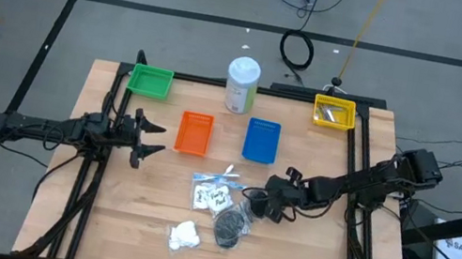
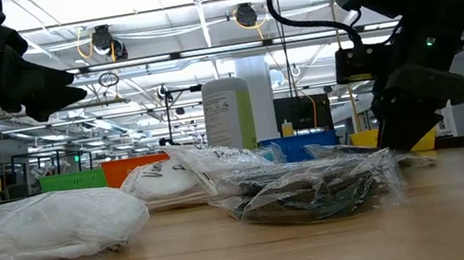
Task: Pick & Place Travel size toiletries
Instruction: Put the nail cutter into the yellow bin
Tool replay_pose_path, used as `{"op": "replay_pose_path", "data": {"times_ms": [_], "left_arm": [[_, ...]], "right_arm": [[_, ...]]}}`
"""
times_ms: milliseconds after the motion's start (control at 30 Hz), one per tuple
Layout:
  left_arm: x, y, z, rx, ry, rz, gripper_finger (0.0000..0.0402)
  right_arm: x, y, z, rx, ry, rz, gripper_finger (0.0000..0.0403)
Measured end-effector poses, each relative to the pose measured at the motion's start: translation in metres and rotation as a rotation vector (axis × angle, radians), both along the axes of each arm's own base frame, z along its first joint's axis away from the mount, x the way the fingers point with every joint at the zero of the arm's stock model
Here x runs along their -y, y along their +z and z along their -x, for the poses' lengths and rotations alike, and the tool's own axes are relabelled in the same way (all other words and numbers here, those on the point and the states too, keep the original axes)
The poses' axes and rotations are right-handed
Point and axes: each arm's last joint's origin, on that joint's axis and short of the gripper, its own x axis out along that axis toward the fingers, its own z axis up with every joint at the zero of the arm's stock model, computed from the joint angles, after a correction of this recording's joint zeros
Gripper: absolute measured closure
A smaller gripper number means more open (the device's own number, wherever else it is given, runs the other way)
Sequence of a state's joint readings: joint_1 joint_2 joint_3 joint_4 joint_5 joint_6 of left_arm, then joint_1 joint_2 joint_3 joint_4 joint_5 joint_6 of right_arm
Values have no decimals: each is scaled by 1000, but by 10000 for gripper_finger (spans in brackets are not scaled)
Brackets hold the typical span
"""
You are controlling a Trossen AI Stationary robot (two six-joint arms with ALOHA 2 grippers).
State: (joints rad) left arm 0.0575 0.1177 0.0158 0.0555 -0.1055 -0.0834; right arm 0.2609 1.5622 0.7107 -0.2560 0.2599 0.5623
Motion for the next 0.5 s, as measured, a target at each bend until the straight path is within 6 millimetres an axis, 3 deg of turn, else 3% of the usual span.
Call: {"op": "replay_pose_path", "data": {"times_ms": [167, 500], "left_arm": [[0, 0, 0, 0, 0, 0, 128], [0, 0, 0, 0, 0, 0, 128]], "right_arm": [[-1, 8, -2, 59, 36, -27, 307], [-1, 14, -4, 108, 40, -44, 272]]}}
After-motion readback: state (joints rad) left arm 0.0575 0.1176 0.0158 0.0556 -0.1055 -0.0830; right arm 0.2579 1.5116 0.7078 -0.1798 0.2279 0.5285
